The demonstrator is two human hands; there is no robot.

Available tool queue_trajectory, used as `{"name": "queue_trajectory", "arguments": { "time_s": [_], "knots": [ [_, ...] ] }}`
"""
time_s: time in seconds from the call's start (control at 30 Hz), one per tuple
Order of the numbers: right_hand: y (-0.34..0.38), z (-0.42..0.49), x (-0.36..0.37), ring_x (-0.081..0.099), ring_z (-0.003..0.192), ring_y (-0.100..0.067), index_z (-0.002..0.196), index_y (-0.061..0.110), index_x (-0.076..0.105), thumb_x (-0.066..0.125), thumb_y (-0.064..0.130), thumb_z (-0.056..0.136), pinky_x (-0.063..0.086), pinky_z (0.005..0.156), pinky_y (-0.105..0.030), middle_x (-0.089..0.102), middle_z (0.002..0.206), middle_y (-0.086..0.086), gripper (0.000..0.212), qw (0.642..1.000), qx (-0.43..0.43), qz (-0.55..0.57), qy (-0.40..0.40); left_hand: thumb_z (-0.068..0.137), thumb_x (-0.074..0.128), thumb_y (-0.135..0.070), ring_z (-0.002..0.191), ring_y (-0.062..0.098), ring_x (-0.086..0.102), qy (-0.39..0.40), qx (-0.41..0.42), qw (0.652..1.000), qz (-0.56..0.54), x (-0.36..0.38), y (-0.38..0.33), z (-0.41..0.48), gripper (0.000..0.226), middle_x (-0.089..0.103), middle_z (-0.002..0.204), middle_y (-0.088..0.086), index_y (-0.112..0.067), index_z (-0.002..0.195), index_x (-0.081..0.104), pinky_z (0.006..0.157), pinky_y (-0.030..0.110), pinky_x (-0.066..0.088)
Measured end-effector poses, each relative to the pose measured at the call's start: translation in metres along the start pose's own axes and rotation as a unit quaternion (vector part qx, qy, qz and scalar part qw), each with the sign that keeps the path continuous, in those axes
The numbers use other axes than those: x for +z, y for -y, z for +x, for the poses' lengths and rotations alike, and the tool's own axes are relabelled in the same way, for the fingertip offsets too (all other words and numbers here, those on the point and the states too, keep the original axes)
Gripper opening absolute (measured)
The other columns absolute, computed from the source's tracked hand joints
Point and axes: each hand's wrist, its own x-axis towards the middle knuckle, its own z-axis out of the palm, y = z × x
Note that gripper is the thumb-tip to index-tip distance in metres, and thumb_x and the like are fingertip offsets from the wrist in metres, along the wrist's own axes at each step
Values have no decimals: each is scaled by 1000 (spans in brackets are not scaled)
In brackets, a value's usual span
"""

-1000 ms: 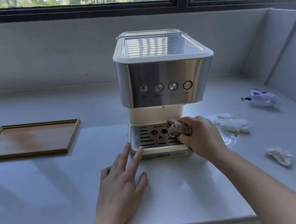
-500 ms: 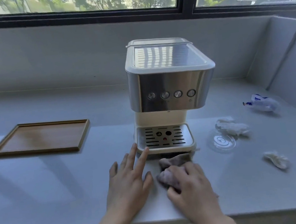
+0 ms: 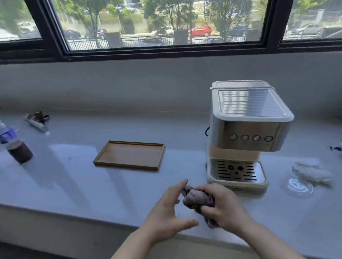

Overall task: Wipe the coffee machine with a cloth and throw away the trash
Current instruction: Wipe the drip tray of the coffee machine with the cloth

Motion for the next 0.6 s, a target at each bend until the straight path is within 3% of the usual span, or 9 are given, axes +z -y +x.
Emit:
{"name": "queue_trajectory", "arguments": {
  "time_s": [0.07, 0.13, 0.2, 0.3, 0.4, 0.53, 0.6],
  "knots": [
    [20, 14, 7, 64, 82, -11, 106, 33, 67, 68, 13, 66, 53, 72, -38, 67, 91, 4, 45, 999, -26, -9, 26, 73, 83, -41, 108, -15, 53, -14, -1, 1000, -23, -17, -7, -8, 78, 44, 129, -31, -56, 133, 36, 92, 13, 48],
    [36, 28, 16, 63, 86, -17, 109, 30, 66, 72, 10, 69, 53, 74, -38, 64, 95, 0, 45, 998, -42, -18, 41, 79, 80, -30, 95, -7, 65, -44, -4, 998, -38, -38, -6, -12, 55, 64, 115, -20, -47, 124, 53, 90, 26, 54],
    [46, 43, 27, 59, 88, -20, 113, 28, 65, 76, 15, 71, 51, 76, -34, 60, 94, 3, 44, 996, -62, -43, 43, 82, 78, -23, 93, 2, 70, -77, -9, 996, -44, -58, 1, -16, 37, 73, 104, -12, -33, 116, 66, 90, 36, 55],
    [59, 65, 47, 56, 96, -20, 120, 27, 63, 78, 21, 73, 47, 80, -30, 59, 98, 3, 49, 993, -75, -72, 50, 76, 82, -23, 94, 7, 69, -94, -9, 996, -2, -85, 16, -17, 40, 74, 101, -11, -29, 113, 70, 89, 33, 55],
    [74, 92, 71, 56, 98, -21, 129, 23, 57, 80, 25, 75, 48, 82, -31, 62, 107, -3, 58, 993, -70, -84, 47, 75, 80, -21, 79, 8, 66, -121, -10, 991, 58, -112, 37, -8, 25, 72, 85, -11, -29, 97, 72, 72, 27, 53],
    [89, 121, 96, 62, 74, -18, 127, 24, 54, 80, 22, 74, 49, 53, -16, 55, 100, 8, 58, 997, -45, -52, 34, 75, 72, -17, 63, 2, 55, -142, -18, 984, 103, -140, 63, 4, 16, 58, 64, -19, -31, 78, 65, 55, 13, 35],
    [92, 135, 108, 56, 80, -15, 123, 23, 57, 79, 23, 73, 41, 53, -8, 49, 94, 13, 54, 996, -39, -71, 33, 75, 70, -19, 62, 4, 53, -131, -26, 983, 128, -152, 74, 11, 12, 57, 65, -16, -29, 78, 64, 56, 17, 35]
  ]
}}
